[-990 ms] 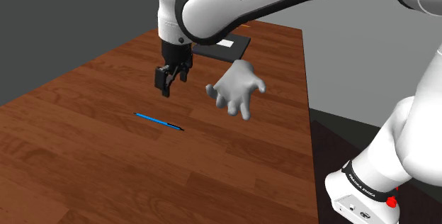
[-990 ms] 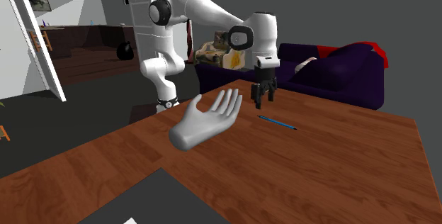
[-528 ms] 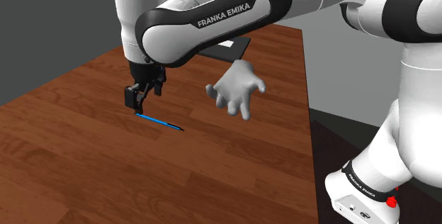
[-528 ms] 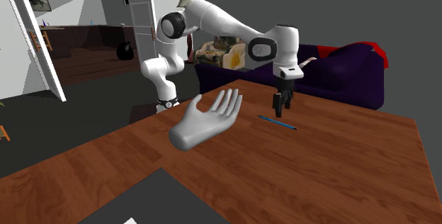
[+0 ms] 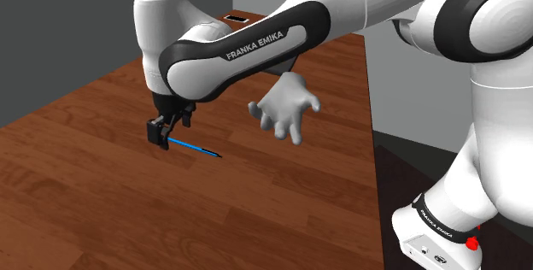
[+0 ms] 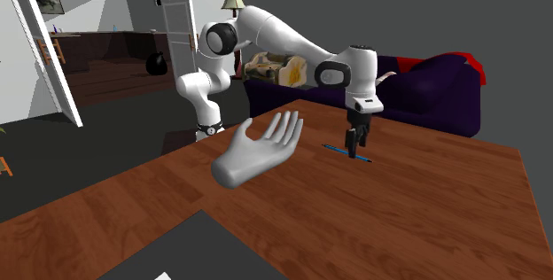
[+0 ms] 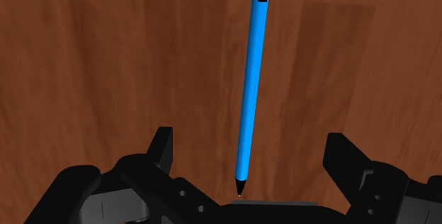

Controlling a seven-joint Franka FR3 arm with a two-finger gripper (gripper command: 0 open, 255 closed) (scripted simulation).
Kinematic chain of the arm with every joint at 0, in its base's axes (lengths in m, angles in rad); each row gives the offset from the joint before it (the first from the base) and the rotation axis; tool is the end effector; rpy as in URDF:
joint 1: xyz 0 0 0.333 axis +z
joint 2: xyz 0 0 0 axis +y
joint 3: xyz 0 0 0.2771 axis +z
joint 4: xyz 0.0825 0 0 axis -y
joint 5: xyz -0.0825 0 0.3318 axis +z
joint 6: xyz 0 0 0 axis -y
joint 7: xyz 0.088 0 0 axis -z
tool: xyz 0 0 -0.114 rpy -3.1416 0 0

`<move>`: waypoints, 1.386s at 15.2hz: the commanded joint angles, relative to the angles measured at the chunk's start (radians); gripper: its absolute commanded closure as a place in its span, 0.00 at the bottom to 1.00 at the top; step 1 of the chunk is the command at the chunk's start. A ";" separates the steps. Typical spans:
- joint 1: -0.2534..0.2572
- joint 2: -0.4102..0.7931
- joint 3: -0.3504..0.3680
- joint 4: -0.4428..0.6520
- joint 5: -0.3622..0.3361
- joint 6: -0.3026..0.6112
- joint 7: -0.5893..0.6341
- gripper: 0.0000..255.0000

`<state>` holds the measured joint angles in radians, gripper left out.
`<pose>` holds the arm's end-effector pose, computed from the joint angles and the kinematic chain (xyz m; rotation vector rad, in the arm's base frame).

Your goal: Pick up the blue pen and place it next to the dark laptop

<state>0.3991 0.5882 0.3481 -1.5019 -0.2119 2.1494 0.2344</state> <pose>0.5043 0.4049 0.3334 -2.9697 -0.8493 -0.1286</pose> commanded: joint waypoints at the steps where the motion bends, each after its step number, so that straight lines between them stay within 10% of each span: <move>1: 0.001 0.005 -0.001 -0.005 -0.002 0.011 0.002 0.00; 8: 0.001 0.005 -0.001 -0.005 -0.002 0.010 0.002 0.00; 9: 0.001 0.005 -0.001 -0.005 -0.002 0.010 0.002 1.00; 21: 0.000 -0.011 0.003 0.011 0.004 -0.021 -0.002 1.00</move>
<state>0.4003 0.5846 0.3495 -1.4936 -0.2104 2.1386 0.2345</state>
